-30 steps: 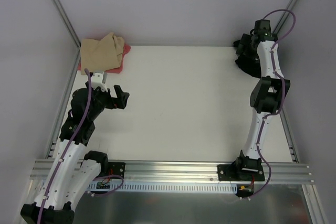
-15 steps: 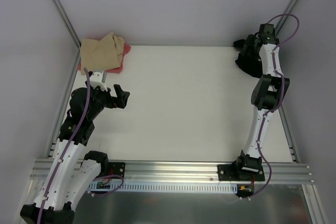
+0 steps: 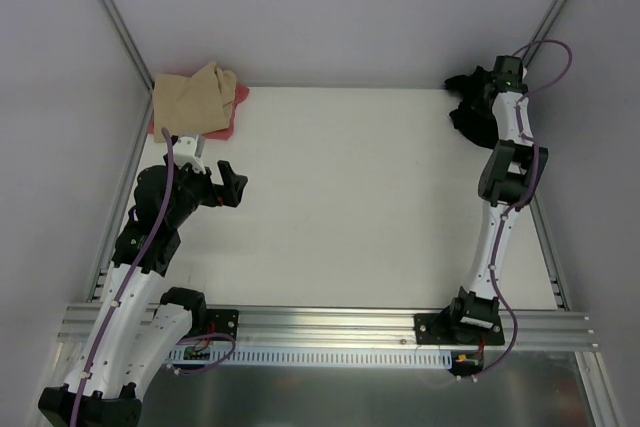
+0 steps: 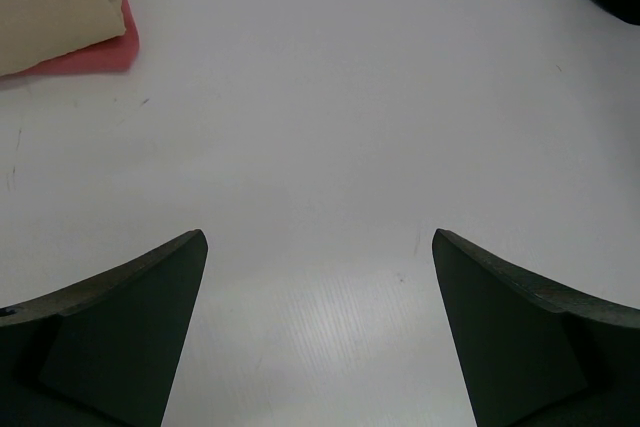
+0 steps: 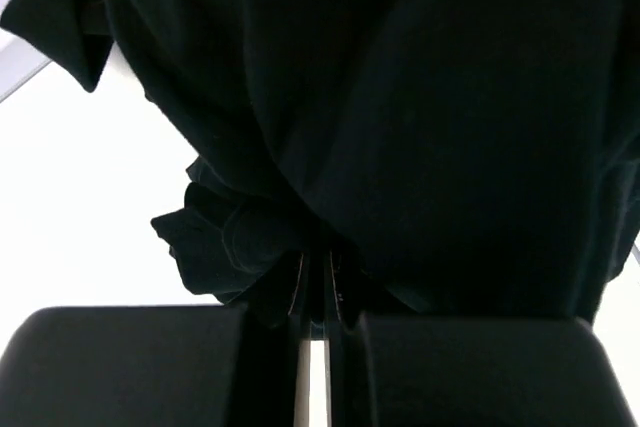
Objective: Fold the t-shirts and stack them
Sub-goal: Grab crumpled tshirt from the corner of the board with the right arm, then move the tshirt to the center of the board
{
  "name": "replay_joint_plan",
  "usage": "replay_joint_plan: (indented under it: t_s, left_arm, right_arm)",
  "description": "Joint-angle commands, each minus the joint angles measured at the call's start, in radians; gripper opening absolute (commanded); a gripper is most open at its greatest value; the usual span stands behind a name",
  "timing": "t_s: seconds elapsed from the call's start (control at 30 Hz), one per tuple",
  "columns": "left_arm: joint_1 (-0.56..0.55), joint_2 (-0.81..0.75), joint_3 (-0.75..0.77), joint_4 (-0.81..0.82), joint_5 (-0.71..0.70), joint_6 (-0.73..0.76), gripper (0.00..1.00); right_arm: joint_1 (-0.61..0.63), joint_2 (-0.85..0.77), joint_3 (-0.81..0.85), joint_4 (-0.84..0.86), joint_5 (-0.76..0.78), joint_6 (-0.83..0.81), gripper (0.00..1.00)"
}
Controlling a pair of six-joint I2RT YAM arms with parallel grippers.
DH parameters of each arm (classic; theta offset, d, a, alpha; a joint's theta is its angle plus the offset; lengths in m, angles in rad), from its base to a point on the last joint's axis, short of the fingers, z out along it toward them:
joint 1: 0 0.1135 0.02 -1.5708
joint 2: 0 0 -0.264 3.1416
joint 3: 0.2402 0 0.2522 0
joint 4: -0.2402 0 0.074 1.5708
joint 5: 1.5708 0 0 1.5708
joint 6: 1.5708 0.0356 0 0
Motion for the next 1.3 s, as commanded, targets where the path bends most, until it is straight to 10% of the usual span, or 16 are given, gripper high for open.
replay_joint_plan:
  t_s: [0.0,0.37,0.9,1.27]
  left_arm:
    - [-0.008,0.003,0.039,0.003,0.011,0.018,0.99]
    - [-0.008,-0.014,0.034,0.01,0.008,0.015,0.99]
    - [-0.008,-0.006,0.028,0.012,-0.005,0.013,0.99]
    - [-0.008,0.02,0.033,0.003,-0.02,0.018,0.99]
  right_arm:
    - [-0.007,-0.024,0.003,0.066,-0.004,0.026,0.0]
    - [0.094,-0.503,-0.334,0.106,-0.114,0.007,0.0]
    - [0.424,-0.945,-0.095,-0.35,-0.372,-0.039,0.01]
    - [0.468,-0.923,-0.028,-0.164,-1.012,0.212,0.0]
